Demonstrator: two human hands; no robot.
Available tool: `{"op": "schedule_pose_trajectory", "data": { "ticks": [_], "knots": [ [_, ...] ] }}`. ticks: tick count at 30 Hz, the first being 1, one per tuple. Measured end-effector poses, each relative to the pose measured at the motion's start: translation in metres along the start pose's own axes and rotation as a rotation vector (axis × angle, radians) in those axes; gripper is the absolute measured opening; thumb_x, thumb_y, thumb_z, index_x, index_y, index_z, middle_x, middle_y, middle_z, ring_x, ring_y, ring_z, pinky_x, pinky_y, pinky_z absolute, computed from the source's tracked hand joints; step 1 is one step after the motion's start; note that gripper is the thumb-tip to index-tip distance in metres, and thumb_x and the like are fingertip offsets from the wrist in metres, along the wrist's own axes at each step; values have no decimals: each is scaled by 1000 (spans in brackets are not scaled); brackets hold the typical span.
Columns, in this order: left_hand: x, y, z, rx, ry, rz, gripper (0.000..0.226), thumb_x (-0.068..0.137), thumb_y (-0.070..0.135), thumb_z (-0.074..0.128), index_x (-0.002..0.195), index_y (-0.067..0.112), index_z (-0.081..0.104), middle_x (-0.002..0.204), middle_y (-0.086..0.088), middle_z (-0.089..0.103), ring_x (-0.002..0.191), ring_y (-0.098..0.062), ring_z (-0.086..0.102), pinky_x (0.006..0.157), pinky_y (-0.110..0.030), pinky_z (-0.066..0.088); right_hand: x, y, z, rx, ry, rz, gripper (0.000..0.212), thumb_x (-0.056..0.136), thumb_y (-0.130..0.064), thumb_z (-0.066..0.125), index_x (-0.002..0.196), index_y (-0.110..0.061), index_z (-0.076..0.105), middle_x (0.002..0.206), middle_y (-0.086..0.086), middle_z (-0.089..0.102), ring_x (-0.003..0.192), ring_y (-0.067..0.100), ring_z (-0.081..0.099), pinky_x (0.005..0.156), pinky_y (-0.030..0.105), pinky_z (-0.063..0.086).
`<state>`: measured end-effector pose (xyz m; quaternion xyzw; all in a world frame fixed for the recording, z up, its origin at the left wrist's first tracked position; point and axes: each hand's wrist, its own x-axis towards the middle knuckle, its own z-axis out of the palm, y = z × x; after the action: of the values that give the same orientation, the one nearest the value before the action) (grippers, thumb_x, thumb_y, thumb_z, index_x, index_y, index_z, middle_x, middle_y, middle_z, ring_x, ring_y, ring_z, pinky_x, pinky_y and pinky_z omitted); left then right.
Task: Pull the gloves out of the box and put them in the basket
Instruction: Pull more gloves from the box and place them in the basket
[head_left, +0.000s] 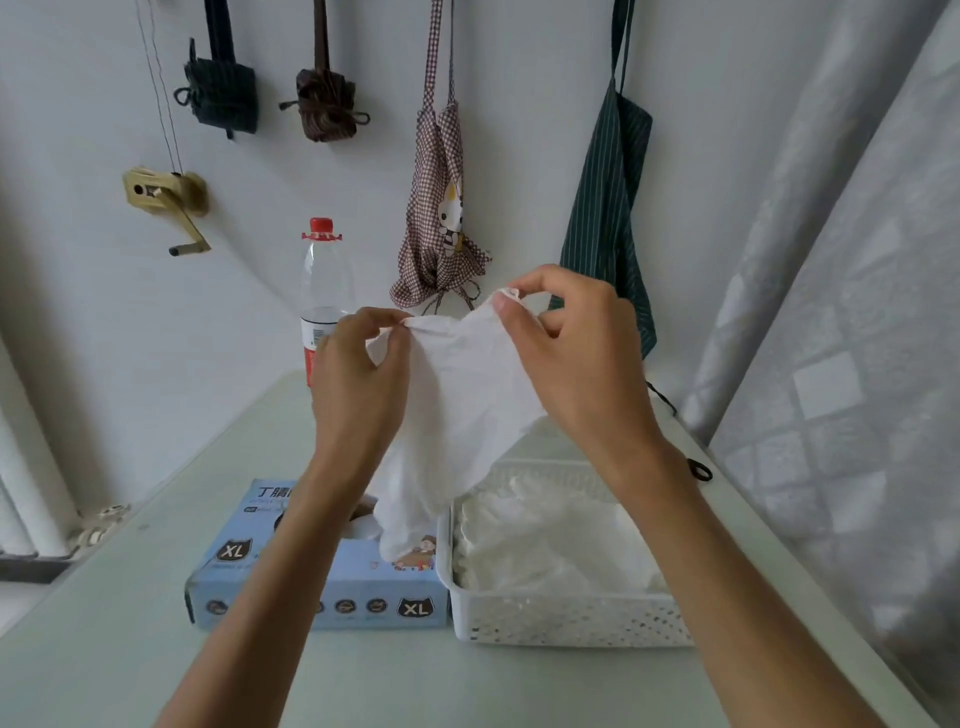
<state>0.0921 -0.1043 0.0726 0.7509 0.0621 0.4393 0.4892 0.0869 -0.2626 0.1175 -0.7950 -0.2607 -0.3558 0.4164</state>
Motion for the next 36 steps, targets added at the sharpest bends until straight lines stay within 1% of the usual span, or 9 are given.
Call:
{"op": "schedule_pose_trajectory", "data": {
  "ticks": [4,8,12,17,24,27,30,33,36],
  "knots": [
    [-9,-22,36,392,-231,102,19,91,28,58,105,29,71,105,2,56,107,-24,46,81,-29,29,-22,61,-6,-16,-9,221,14,91,-28,61,89,-15,66,52,3,61,44,13,49,46,24,38],
    [-28,-52,84,354,-602,2,16,91,30,59,101,32,72,88,6,61,87,-20,58,69,-26,40,-65,134,-9,-223,-40,474,17,91,-31,60,94,-16,67,48,-4,55,50,16,54,53,29,41],
    [-38,-63,116,368,-770,-7,15,90,30,60,98,33,72,81,10,55,79,-15,52,68,-25,38,-88,171,-15,-350,-125,575,21,93,-35,56,99,-18,66,75,3,68,76,24,66,62,30,48],
    [-37,-60,138,433,-842,109,17,91,30,60,103,32,71,84,7,57,80,-14,52,67,-25,38,-92,183,-26,-534,-184,467,23,96,-35,51,105,-18,63,93,5,68,88,25,64,66,32,48],
    [-38,-62,148,447,-816,198,23,85,32,68,109,31,67,87,12,57,83,-9,52,68,-23,38,-88,200,-29,-804,-346,374,22,99,-32,46,112,-20,60,93,4,66,84,23,62,61,30,43],
    [-20,-59,127,367,-756,148,16,85,34,68,101,30,67,88,13,63,82,-8,58,72,-25,47,-86,201,-29,-874,-392,310,25,98,-35,47,115,-17,56,99,4,66,90,22,64,65,31,45],
    [-10,-49,98,407,-896,224,11,85,37,67,92,28,69,84,17,64,76,-2,61,80,-33,54,-86,197,-27,-937,-475,249,31,97,-38,49,121,-17,51,104,3,65,94,22,64,69,30,46],
    [-23,-37,77,563,-1088,243,29,81,53,63,85,25,71,82,16,66,74,-2,62,79,-28,52,-87,193,-30,-949,-483,236,34,95,-39,52,121,-18,50,105,2,65,93,20,64,68,29,46],
    [-38,-37,67,816,-1099,244,55,74,73,54,79,21,71,82,9,71,77,-12,65,77,-29,51,-85,188,-39,-884,-379,236,32,93,-37,57,118,-17,54,109,0,63,90,19,64,67,28,49]
  ]
}}
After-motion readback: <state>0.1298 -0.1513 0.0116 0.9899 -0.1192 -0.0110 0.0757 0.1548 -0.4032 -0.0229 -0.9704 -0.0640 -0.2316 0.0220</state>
